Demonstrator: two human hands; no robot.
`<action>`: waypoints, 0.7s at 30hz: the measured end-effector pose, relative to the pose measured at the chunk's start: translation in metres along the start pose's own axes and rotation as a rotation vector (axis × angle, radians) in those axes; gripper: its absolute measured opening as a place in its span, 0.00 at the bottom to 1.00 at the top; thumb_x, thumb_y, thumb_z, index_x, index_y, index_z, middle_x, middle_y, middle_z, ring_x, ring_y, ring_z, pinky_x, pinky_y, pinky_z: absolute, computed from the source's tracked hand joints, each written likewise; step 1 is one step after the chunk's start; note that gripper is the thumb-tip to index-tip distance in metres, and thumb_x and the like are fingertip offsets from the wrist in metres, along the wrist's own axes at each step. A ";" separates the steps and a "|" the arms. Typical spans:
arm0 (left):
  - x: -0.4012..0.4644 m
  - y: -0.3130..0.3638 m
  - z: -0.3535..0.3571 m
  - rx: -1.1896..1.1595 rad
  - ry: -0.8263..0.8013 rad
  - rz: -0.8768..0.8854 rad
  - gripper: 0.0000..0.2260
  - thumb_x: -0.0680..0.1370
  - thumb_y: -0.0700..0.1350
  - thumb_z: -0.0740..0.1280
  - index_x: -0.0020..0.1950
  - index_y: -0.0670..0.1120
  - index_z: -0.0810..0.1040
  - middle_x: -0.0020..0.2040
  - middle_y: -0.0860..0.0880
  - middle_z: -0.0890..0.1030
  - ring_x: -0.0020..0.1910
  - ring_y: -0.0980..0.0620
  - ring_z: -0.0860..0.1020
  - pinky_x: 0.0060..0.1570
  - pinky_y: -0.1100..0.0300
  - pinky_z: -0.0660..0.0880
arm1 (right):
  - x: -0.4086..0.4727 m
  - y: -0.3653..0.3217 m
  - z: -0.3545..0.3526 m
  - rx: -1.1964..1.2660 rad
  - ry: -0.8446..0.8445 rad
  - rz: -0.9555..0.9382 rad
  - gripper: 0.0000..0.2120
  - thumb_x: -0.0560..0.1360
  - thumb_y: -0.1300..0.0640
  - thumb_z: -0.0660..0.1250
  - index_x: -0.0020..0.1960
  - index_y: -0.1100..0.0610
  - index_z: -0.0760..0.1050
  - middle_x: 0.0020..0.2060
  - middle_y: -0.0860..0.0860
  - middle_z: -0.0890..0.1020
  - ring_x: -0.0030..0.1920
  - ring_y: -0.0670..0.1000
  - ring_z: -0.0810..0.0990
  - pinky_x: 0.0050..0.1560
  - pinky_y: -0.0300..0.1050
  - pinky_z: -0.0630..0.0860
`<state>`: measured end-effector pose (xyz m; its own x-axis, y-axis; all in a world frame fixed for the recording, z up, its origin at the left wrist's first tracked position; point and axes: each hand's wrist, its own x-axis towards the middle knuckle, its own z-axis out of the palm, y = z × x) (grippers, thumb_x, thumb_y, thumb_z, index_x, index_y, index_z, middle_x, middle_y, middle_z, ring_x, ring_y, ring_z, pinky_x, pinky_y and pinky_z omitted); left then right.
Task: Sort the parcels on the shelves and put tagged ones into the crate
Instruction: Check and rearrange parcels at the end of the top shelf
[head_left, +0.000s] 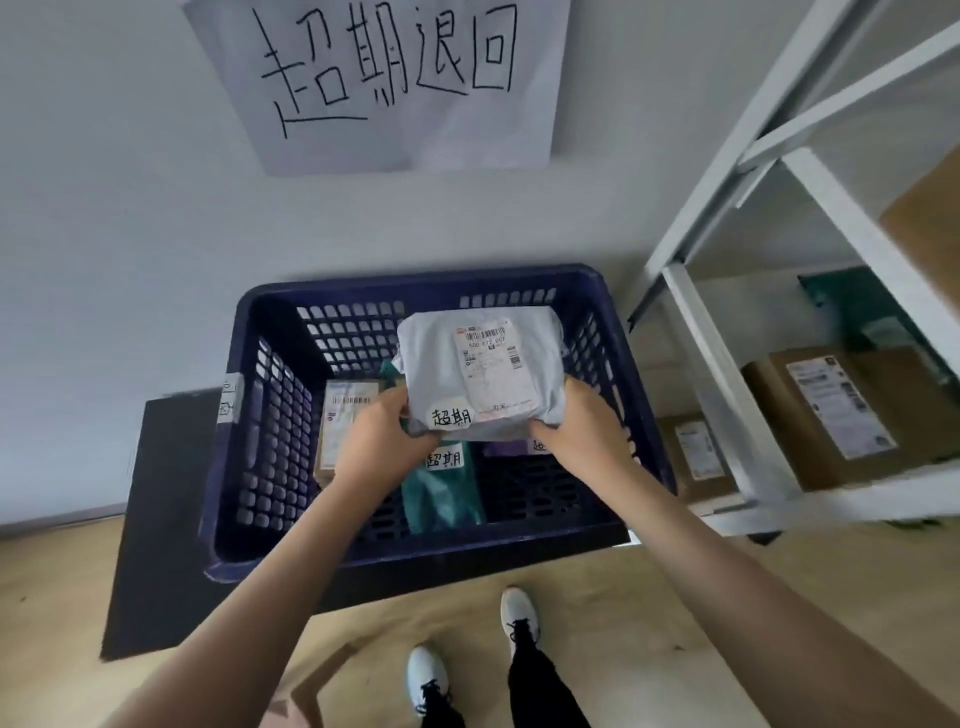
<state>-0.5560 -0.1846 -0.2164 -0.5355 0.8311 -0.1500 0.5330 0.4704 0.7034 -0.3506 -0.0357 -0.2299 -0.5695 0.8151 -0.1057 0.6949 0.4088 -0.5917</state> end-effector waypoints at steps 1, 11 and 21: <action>0.009 -0.008 0.005 -0.001 -0.022 -0.025 0.14 0.71 0.51 0.76 0.52 0.52 0.77 0.43 0.56 0.80 0.40 0.60 0.78 0.31 0.65 0.73 | 0.006 0.005 0.008 -0.017 -0.029 0.004 0.14 0.71 0.52 0.75 0.53 0.55 0.75 0.43 0.48 0.79 0.43 0.49 0.79 0.33 0.39 0.67; 0.080 -0.051 0.060 0.213 -0.224 -0.179 0.31 0.69 0.50 0.77 0.66 0.45 0.67 0.47 0.49 0.79 0.44 0.48 0.80 0.40 0.50 0.82 | 0.076 0.034 0.064 -0.144 -0.188 0.185 0.22 0.66 0.55 0.78 0.54 0.63 0.74 0.48 0.57 0.79 0.47 0.59 0.80 0.41 0.51 0.78; 0.075 -0.047 0.054 0.419 -0.276 -0.136 0.27 0.71 0.56 0.73 0.65 0.48 0.68 0.54 0.49 0.77 0.44 0.50 0.79 0.37 0.55 0.81 | 0.073 0.032 0.050 -0.297 -0.239 0.179 0.27 0.67 0.51 0.77 0.60 0.59 0.71 0.54 0.56 0.76 0.52 0.58 0.78 0.47 0.56 0.80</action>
<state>-0.5858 -0.1283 -0.2988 -0.4552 0.7751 -0.4381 0.7175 0.6107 0.3350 -0.3922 0.0158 -0.2965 -0.4895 0.7803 -0.3892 0.8688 0.3981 -0.2944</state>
